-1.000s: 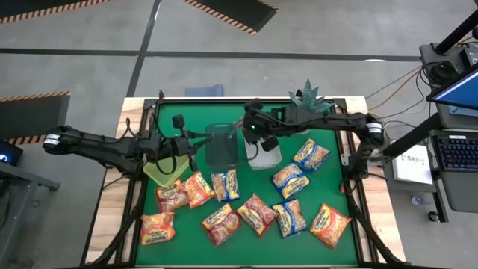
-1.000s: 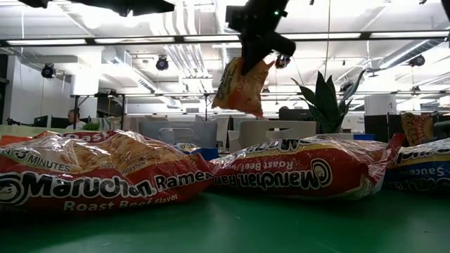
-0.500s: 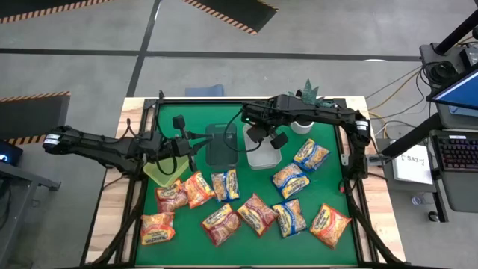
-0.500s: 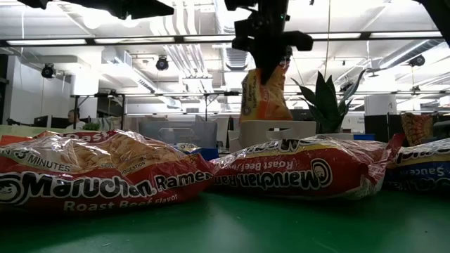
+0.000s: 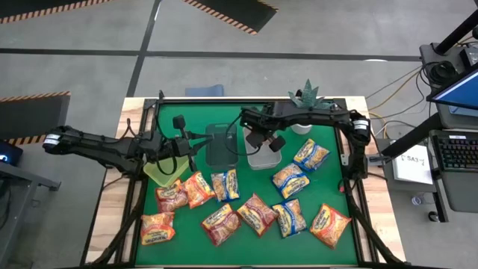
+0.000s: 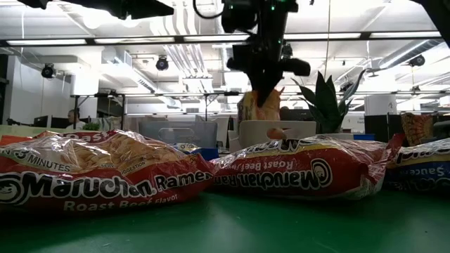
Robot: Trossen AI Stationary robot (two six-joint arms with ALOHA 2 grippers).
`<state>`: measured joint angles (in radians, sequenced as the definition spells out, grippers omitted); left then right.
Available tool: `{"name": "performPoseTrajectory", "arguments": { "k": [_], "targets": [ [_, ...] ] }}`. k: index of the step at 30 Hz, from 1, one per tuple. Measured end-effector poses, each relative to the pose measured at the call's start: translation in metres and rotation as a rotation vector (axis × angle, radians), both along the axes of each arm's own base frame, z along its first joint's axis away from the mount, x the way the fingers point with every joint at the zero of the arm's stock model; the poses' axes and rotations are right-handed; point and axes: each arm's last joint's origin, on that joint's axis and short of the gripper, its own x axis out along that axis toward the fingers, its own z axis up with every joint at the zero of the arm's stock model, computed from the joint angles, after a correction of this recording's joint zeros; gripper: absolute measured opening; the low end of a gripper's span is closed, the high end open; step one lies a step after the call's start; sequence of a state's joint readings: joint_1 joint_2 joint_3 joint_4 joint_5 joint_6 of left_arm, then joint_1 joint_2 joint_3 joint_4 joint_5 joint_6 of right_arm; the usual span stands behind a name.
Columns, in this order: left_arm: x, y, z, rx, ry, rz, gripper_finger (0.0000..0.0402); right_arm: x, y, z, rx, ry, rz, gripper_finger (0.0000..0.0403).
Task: Sort Maruchan noodles
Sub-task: Put the orange noodle pack into the gray bin
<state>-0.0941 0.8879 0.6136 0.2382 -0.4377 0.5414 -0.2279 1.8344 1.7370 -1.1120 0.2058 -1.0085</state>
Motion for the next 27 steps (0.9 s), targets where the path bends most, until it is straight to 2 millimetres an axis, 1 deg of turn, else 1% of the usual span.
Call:
{"name": "performPoseTrajectory", "arguments": {
  "k": [6, 12, 20, 27],
  "targets": [
    [0.000, 0.000, 0.000, 0.000, 0.000, 0.000, 0.0037, -0.001, -0.007, -0.015, -0.009, 0.004, 0.004, 0.0012],
    [0.000, 0.000, 0.000, 0.000, 0.001, 0.000, 0.0037, 0.000, -0.009, -0.029, -0.015, -0.017, -0.001, 0.0012],
    [0.000, 0.000, 0.000, 0.000, 0.001, -0.001, 0.0037, 0.001, -0.009, -0.030, -0.021, -0.023, 0.012, 0.0012],
    [0.000, 0.000, 0.000, 0.000, 0.001, -0.001, 0.0037, 0.001, -0.009, -0.030, -0.003, -0.044, -0.059, 0.0013]
  ]
}}
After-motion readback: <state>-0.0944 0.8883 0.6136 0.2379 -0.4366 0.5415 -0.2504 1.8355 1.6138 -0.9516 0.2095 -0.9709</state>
